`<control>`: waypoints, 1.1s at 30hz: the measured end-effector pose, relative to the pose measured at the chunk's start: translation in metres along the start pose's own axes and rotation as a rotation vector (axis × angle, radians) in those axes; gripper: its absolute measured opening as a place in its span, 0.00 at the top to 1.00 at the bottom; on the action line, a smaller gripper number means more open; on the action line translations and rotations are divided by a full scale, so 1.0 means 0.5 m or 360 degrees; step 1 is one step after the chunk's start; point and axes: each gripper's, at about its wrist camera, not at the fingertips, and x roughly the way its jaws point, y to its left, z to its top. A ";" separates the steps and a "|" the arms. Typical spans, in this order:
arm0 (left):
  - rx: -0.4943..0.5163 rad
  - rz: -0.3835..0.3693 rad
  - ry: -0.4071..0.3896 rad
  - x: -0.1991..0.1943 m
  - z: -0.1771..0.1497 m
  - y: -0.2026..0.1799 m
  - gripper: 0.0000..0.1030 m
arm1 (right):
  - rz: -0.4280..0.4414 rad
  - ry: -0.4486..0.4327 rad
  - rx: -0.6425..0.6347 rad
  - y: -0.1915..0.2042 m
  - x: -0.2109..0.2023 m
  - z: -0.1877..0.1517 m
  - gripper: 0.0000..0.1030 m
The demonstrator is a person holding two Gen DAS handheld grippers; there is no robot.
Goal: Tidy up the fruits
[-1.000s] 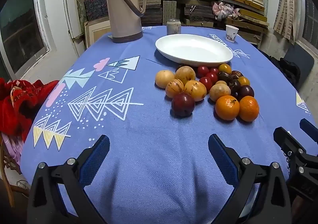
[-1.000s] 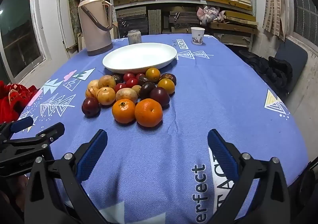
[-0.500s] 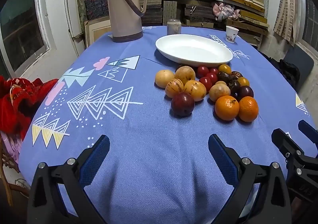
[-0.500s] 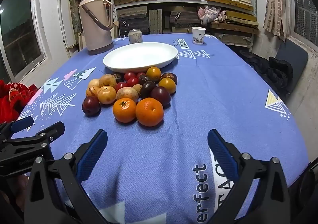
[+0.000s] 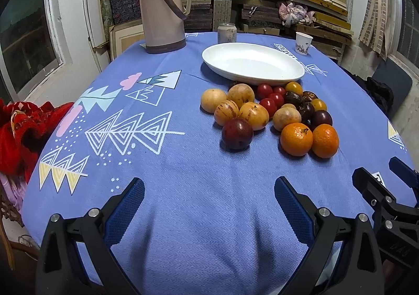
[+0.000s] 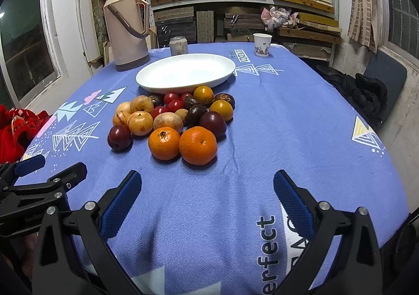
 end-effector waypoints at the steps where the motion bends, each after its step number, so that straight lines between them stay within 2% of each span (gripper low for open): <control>1: 0.0000 0.0000 0.0002 0.001 0.000 0.000 0.03 | -0.0001 0.0002 -0.0002 0.001 0.001 0.000 0.04; 33: 0.0003 -0.0019 0.0027 0.013 -0.011 0.003 0.03 | 0.0024 0.0027 0.0000 0.008 0.010 -0.007 0.04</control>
